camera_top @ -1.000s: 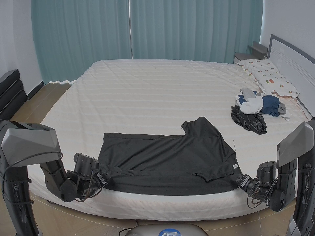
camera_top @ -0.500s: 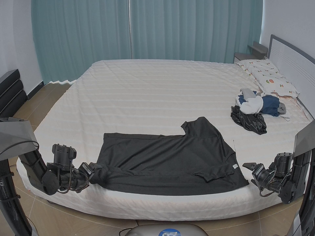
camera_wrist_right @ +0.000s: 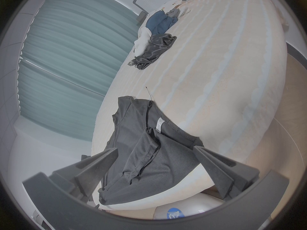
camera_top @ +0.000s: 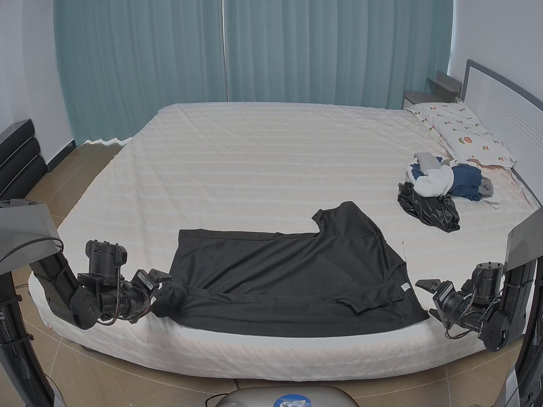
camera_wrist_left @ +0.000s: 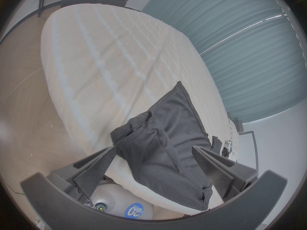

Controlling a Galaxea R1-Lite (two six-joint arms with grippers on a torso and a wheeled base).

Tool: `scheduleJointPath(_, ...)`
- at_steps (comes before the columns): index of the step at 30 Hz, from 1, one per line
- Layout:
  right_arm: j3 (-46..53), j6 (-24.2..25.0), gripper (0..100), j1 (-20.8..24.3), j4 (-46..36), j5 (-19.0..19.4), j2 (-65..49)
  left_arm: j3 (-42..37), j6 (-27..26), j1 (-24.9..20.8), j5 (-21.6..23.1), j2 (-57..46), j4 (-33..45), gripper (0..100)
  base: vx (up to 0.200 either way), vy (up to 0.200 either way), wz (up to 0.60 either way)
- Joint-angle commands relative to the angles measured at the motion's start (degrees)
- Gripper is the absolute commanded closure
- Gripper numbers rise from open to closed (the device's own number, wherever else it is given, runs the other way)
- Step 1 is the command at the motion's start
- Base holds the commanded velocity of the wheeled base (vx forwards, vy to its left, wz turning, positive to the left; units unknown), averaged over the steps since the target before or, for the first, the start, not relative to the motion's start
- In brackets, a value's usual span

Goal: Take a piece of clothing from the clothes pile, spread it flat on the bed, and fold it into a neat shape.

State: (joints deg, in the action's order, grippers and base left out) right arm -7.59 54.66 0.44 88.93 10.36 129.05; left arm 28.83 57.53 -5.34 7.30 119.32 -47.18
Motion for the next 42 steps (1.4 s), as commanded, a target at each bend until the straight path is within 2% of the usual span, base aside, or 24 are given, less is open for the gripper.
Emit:
scheduleJointPath(1,-1.11,0.09,0,0.79,0.72,0.01,0.76,2.81,0.04,0.94,0.08,1.09,-0.02,0,0.000,0.000,0.00)
scheduleJointPath(7,-1.19,0.09,0,1.76,0.72,-0.08,1.56,8.79,-0.22,1.56,-0.01,3.20,0.68,0,0.000,0.000,0.00)
scheduleJointPath(12,-1.37,0.09,0,2.46,0.72,-0.08,2.00,13.62,-2.77,1.56,0.08,4.08,1.21,0,0.000,0.000,0.00)
scheduleJointPath(15,-1.11,0.01,0,3.52,0.81,-0.34,2.35,18.72,-10.42,1.47,2.89,6.71,5.08,0,0.000,0.000,0.00)
scheduleJointPath(18,-1.02,0.01,0,3.52,0.81,-0.52,2.26,20.04,-13.05,1.47,3.95,7.24,6.57,0,0.000,0.000,0.00)
scheduleJointPath(21,-1.02,0.01,0,3.52,0.72,-0.43,2.52,20.39,-18.06,1.56,6.67,7.50,11.32,0,0.000,0.000,0.00)
scheduleJointPath(27,-1.55,-0.08,0,3.52,0.81,-0.43,2.35,19.60,-19.29,1.56,7.99,8.74,12.37,0,0.000,0.000,0.00)
scheduleJointPath(42,-1.55,-0.08,0,3.52,0.72,-0.43,2.70,17.40,-20.70,1.30,7.46,8.65,12.55,0,0.000,0.000,0.00)
